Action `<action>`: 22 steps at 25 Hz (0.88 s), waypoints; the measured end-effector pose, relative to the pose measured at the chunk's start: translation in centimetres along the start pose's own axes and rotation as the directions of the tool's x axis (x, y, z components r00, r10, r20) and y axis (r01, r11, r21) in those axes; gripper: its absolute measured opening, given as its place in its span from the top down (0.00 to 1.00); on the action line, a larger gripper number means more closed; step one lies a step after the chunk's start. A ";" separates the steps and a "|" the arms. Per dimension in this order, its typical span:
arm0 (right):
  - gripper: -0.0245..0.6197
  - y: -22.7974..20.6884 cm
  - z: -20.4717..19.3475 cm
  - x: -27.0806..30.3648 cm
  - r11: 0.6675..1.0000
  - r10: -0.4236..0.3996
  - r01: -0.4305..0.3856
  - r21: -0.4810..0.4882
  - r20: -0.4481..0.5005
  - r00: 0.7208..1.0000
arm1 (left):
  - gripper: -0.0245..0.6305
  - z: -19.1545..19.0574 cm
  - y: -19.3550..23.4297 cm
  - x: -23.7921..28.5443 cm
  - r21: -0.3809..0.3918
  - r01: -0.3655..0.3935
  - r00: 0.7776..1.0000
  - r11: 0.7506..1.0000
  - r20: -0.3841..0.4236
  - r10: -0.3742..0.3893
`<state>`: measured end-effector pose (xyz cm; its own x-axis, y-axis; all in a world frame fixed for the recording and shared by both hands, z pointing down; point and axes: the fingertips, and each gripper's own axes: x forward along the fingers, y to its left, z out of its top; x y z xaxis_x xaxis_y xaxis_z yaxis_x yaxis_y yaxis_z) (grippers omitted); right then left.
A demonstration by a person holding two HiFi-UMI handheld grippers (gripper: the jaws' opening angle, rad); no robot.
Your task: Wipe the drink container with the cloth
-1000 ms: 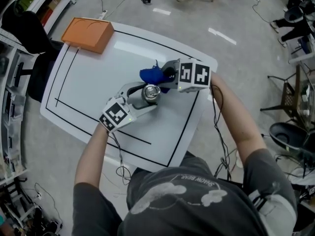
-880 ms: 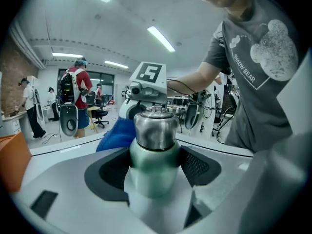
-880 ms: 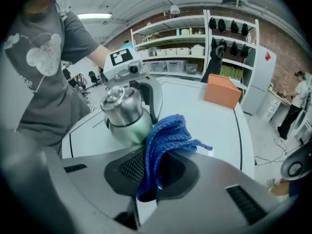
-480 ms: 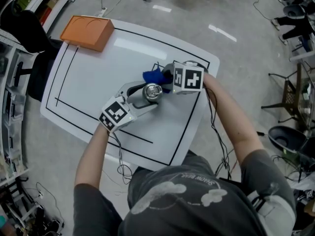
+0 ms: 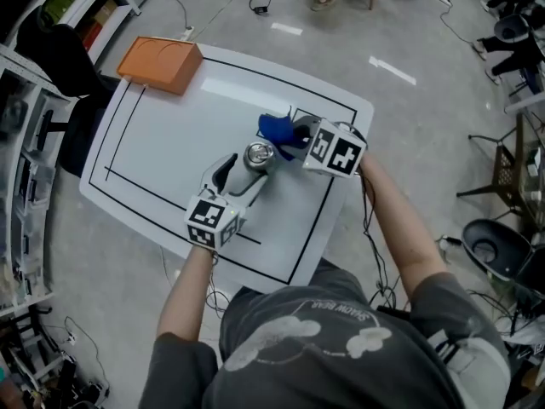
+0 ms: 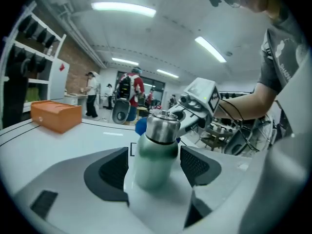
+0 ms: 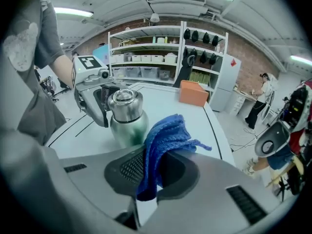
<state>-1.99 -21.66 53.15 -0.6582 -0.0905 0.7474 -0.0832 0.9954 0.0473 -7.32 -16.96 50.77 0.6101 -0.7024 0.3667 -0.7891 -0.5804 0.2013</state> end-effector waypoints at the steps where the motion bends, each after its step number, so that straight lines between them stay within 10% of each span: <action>1: 0.90 0.1 -0.1 -0.4 1.000 -0.015 0.015 0.008 0.004 1.000 | 0.46 -0.1 -0.2 -0.2 -0.027 -0.046 0.999 0.999 0.011 0.046; 6: 0.90 -0.2 0.0 -1.7 0.994 -0.066 0.063 0.090 0.033 0.997 | 0.46 -0.1 -1.3 0.2 -0.131 -0.232 0.971 0.964 0.028 0.238; 14: 0.90 0.1 -0.1 -2.8 0.986 -0.118 0.111 0.122 0.051 0.992 | 0.46 0.5 -1.4 1.2 -0.176 -0.487 0.867 0.856 0.026 0.498; 22: 0.90 0.9 -0.3 -3.8 0.983 -0.135 0.127 0.129 0.055 0.989 | 0.46 0.1 0.3 2.0 -0.195 -0.593 0.802 0.781 -0.059 0.595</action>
<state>0.65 -20.46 50.60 -0.6814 -0.2259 0.6962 -0.2623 0.9634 0.0558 -6.33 -18.58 51.48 0.0158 -0.8837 0.4677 -0.9922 0.0442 0.1169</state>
